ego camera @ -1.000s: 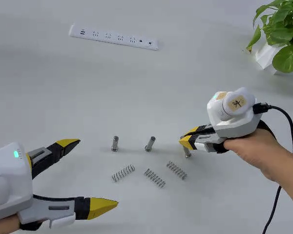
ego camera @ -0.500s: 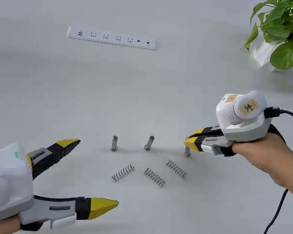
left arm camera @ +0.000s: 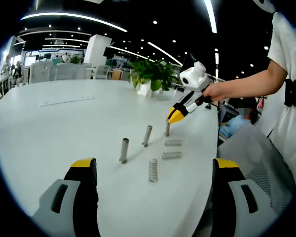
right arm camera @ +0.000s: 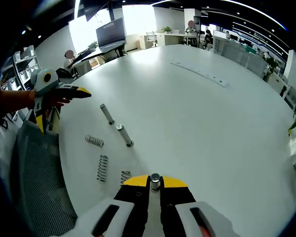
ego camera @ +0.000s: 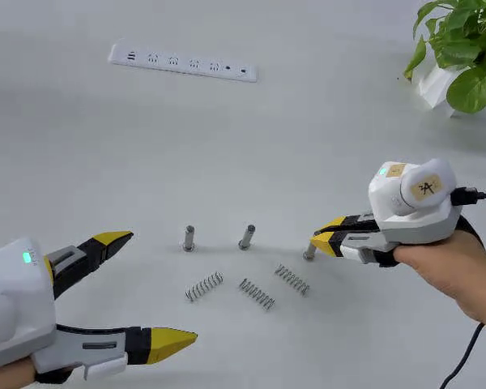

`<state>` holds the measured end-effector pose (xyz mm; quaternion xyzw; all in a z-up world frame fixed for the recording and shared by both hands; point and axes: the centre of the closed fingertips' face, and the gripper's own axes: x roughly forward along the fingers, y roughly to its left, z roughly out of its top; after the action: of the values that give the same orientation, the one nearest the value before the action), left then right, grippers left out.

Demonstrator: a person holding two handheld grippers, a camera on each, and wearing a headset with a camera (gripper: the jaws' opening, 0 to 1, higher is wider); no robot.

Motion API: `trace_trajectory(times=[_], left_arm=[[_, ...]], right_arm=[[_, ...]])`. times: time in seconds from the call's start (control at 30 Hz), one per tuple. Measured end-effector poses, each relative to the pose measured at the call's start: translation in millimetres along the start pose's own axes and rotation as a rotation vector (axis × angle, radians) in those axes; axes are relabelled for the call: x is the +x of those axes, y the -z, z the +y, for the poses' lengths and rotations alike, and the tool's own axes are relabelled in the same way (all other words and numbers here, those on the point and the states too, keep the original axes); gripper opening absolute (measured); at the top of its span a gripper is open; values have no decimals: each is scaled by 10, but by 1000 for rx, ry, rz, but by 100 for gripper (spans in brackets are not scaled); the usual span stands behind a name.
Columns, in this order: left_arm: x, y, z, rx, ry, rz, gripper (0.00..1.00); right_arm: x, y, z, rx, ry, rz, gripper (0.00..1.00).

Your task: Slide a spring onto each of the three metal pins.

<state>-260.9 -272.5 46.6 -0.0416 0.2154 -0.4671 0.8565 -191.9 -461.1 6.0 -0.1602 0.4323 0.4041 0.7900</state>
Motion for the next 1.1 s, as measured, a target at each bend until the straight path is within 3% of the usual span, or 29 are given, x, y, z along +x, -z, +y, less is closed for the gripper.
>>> trace_trajectory(times=[1.1], left_arm=[[19,-10,7,-5,2,-6,96]], right_arm=[[45,-89,11,-41,26,-53,4]])
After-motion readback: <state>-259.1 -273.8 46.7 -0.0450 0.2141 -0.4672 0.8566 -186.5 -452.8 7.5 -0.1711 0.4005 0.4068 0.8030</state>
